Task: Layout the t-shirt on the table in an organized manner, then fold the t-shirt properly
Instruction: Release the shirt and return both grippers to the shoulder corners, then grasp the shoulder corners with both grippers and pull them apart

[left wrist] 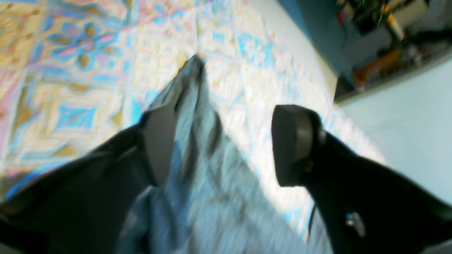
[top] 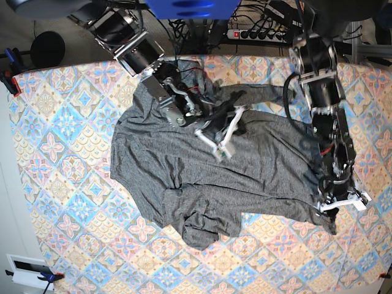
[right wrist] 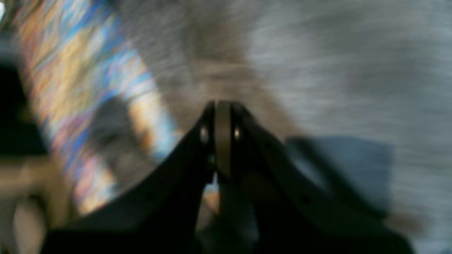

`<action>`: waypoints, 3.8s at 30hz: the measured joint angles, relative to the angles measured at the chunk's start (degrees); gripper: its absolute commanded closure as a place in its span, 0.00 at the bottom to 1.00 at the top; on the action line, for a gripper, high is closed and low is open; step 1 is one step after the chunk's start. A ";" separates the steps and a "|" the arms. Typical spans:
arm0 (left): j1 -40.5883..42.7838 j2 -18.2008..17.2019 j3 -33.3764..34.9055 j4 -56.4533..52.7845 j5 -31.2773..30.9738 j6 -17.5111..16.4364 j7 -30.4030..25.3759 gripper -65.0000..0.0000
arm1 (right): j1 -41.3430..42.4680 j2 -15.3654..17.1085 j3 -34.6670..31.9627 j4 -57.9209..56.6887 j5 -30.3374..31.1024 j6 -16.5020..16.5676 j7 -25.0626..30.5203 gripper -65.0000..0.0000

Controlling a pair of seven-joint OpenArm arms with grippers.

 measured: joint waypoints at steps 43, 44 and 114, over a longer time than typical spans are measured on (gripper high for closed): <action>32.59 -11.47 0.20 26.08 -0.39 -15.39 22.27 0.53 | -20.26 2.29 61.11 15.98 1.90 1.36 -7.96 0.62; 32.61 -11.47 0.20 26.05 -0.11 -15.34 22.32 0.53 | -20.04 2.38 61.11 15.10 2.05 1.75 -7.61 0.62; 34.47 -13.84 9.94 26.08 -8.00 -20.15 35.52 0.52 | -6.19 11.56 65.92 -8.17 14.32 2.34 -1.25 0.86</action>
